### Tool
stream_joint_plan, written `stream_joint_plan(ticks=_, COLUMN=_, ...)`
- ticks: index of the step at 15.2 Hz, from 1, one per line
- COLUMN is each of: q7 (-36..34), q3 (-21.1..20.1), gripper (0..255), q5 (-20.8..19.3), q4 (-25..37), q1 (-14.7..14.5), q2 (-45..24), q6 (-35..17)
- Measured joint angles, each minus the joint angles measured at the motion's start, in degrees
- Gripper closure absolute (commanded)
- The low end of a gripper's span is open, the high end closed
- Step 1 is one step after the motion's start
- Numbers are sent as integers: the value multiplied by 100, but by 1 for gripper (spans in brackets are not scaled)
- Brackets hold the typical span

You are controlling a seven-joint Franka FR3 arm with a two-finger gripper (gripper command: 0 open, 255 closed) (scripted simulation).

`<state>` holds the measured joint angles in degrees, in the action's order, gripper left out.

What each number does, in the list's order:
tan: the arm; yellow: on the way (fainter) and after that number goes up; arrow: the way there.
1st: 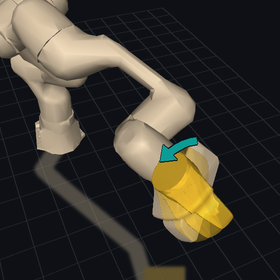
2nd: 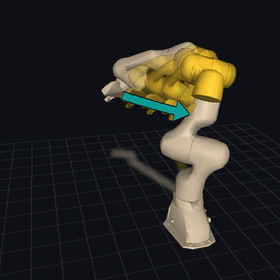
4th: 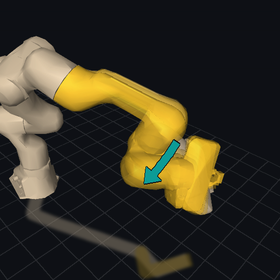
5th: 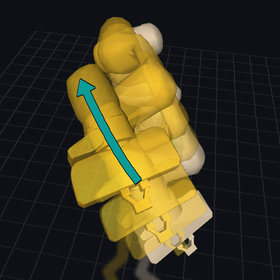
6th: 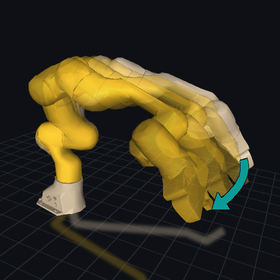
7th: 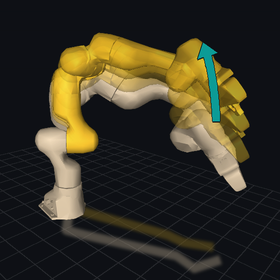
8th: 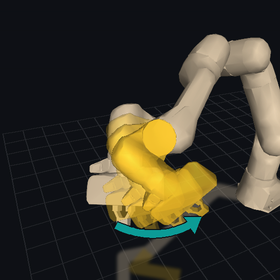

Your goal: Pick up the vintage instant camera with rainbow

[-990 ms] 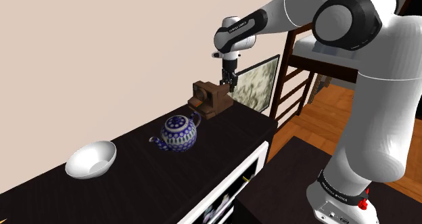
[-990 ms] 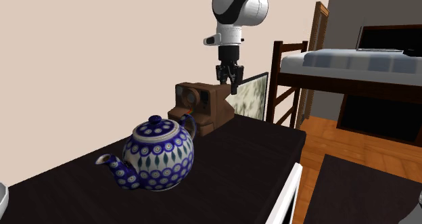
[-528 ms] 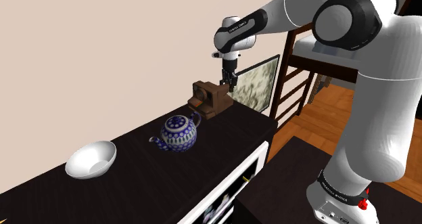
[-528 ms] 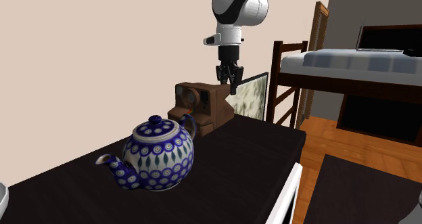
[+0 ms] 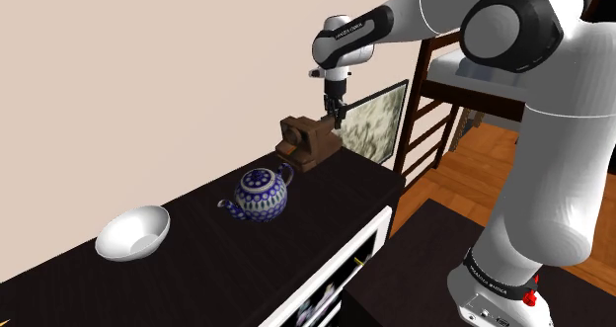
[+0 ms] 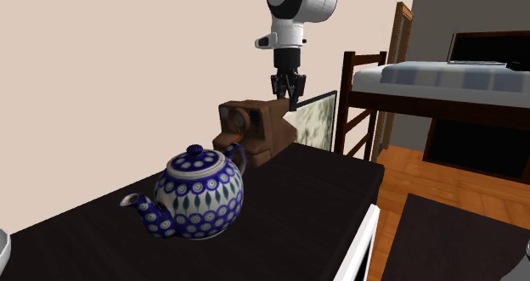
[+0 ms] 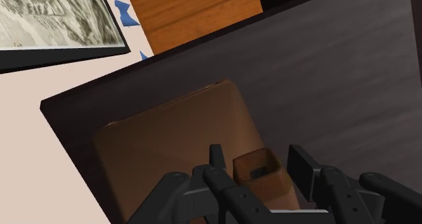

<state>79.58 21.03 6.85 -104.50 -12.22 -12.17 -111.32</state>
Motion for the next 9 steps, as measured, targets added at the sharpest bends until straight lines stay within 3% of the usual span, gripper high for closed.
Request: stream_joint_plan(ticks=9, q7=-73, q3=24, gripper=255, q5=-95, q4=474, q1=-3, q2=193, q6=653)
